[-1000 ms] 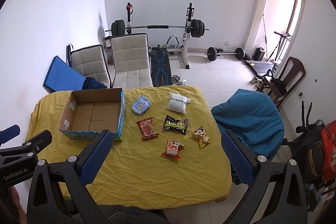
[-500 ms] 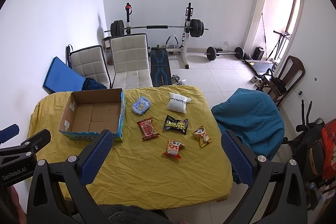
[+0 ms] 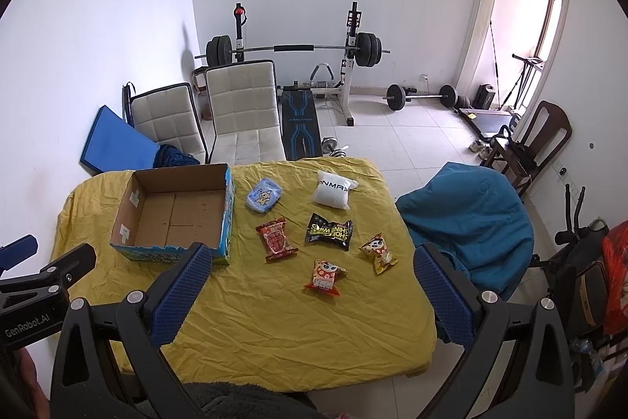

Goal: Organize soft objects
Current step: 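Grasp the red candy bag with the left tool while the right tool grasps the black wipes pack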

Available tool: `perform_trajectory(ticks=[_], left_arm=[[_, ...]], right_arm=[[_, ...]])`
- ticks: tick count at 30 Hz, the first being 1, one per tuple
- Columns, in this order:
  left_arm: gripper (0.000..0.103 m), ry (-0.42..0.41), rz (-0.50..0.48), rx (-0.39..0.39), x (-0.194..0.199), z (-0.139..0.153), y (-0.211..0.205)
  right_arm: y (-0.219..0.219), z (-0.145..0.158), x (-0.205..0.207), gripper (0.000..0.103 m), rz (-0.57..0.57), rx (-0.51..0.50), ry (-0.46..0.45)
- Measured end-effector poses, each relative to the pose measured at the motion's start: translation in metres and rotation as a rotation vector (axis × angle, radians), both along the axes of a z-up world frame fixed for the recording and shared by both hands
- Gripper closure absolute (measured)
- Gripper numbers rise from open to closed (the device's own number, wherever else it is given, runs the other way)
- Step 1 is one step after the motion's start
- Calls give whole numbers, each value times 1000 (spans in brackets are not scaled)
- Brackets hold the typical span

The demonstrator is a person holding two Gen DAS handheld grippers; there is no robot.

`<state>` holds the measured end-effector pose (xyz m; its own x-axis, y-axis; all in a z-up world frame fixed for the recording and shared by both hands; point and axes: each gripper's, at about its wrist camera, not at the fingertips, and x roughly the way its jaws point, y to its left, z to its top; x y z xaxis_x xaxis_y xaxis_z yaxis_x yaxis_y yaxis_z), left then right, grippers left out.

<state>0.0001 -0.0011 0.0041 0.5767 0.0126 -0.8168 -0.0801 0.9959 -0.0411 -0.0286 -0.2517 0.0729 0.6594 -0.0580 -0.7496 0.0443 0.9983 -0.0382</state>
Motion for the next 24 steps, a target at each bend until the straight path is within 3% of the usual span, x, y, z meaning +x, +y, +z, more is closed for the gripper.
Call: perform_trajectory(ticks=[7, 12, 18, 24], left_arm=[[0, 14, -22, -32, 24, -16, -12], [0, 84, -59, -20, 67, -53, -33], [0, 274, -119, -37, 134, -137, -68], [0, 441, -133, -65, 203, -230, -99]], right_arm=[[-35, -19, 27, 0, -75, 11, 39], [-96, -67, 72, 0, -171, 31, 141], [-167, -173, 143, 0, -215, 61, 335], [-207, -288, 222, 0, -151, 29, 500]])
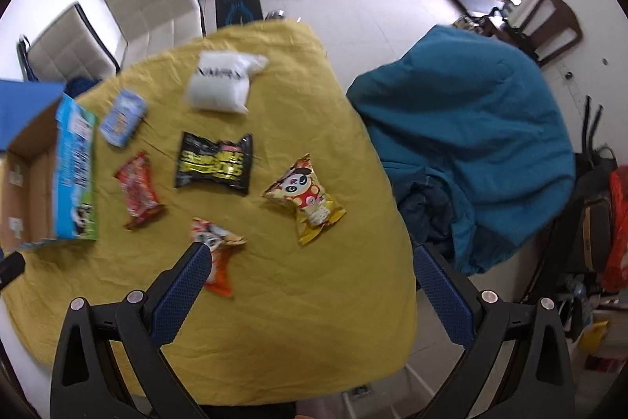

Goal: Organize soft objects
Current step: 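Grasp the red candy bag with the left tool while the right tool grasps the black wipes pack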

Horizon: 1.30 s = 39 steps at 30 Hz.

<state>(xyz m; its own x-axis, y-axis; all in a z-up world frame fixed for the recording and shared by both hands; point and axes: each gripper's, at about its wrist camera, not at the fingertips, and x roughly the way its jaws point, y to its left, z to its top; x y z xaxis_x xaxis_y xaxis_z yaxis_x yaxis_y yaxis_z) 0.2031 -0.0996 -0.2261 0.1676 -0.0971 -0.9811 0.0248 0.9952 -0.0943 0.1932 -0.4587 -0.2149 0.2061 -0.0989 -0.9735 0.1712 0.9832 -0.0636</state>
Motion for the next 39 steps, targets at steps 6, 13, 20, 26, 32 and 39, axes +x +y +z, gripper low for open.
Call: perform_trajectory(ticks=[6, 13, 20, 26, 32, 39], left_arm=[[0, 156, -36, 49, 56, -85, -21], [0, 240, -7, 79, 82, -147, -19], [0, 273, 40, 77, 77, -171, -6], [0, 274, 55, 46, 81, -173, -7], [0, 294, 62, 25, 99, -185, -19], [4, 357, 86, 0, 123, -226, -19]], right_arm=[[13, -80, 70, 0, 193, 59, 94], [93, -160, 135, 0, 631, 44, 249], [140, -236, 156, 12, 877, -116, 438], [106, -232, 180, 44, 477, -34, 460], [69, -221, 186, 26, 203, 188, 476], [67, -207, 198, 17, 225, 256, 399]])
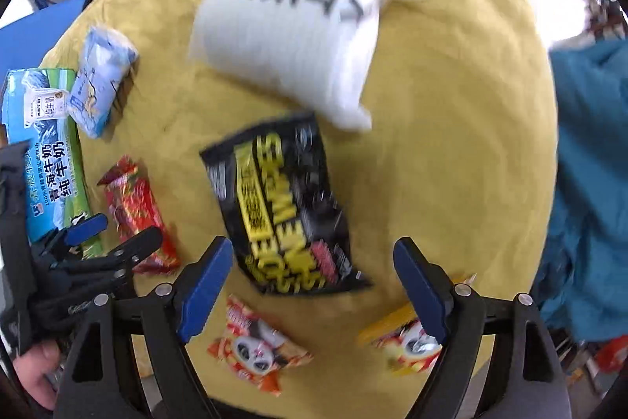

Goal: Organize soft objects
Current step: 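Grasp the red candy bag with the left tool while the right tool grasps the black wipes pack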

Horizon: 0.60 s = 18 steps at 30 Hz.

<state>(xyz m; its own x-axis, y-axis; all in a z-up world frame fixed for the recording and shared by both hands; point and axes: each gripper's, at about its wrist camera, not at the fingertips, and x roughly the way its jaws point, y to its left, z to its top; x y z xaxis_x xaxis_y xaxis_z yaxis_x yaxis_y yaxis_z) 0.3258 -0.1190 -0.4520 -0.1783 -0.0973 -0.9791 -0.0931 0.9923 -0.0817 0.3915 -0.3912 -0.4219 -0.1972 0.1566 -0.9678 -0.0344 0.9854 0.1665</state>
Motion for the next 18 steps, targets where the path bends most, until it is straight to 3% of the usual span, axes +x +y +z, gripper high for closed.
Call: perform_trajectory(ticks=[1, 2, 4, 5, 6, 11, 14, 18], left_arm=[[10, -6, -7, 0, 1, -4, -1], [26, -10, -11, -2, 3, -6, -1], [38, -15, -22, 5, 1, -10, -1], [48, -30, -27, 13, 1, -9, -1], [51, -37, -34, 21, 0, -8, 0], [57, -48, -33, -1, -17, 0, 6], [57, -58, -39, 11, -33, 0, 5], [51, -56, -57, 19, -33, -7, -9]], right_arm=[[3, 4, 8, 17, 5, 1, 5], [7, 1, 17, 17, 11, 6, 12], [20, -9, 23, 17, 30, 5, 26], [26, -15, 25, 17, 39, 3, 37], [34, -22, 28, 17, 50, 0, 57], [56, -50, 33, 18, 61, -64, 92], [70, -58, 34, 29, 17, -108, 83], [55, -41, 30, 29, -101, -45, 104]])
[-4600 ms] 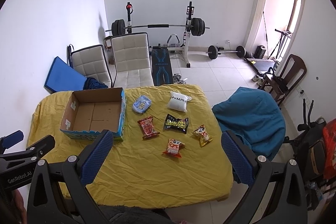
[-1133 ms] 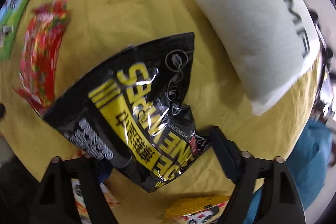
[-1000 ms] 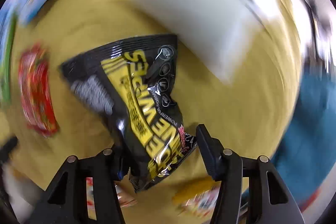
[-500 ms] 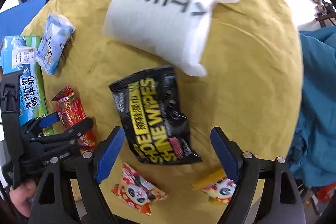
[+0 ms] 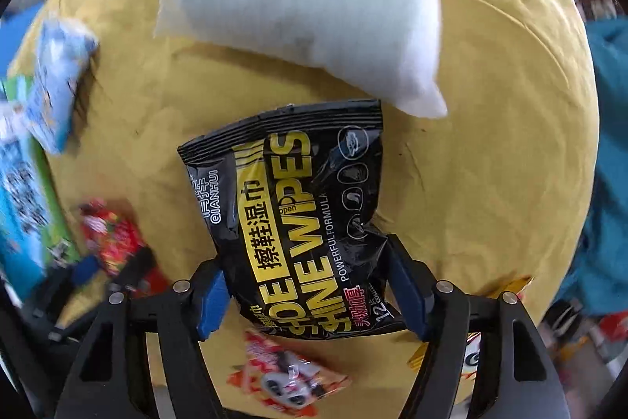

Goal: Organize soft objects
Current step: 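Grasp the red candy bag with the left tool while the right tool grasps the black wipes pack, then carry the red bag and black pack together into the cardboard box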

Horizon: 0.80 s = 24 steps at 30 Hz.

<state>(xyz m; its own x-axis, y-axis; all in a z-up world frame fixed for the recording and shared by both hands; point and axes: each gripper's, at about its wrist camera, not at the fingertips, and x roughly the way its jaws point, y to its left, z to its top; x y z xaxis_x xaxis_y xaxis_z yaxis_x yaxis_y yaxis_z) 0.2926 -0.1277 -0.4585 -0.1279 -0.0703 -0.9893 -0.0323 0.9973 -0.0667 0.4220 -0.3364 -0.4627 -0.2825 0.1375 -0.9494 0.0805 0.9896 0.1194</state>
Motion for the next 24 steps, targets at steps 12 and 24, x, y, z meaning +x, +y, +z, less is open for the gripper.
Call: perform_trajectory(ticks=[12, 24], left_arm=[[60, -10, 25, -28, 6, -9, 12], [62, -97, 10, 32, -17, 69, 12]], right_arm=[[-10, -3, -4, 30, 30, -29, -44], [1, 43, -40, 47, -4, -38, -85]])
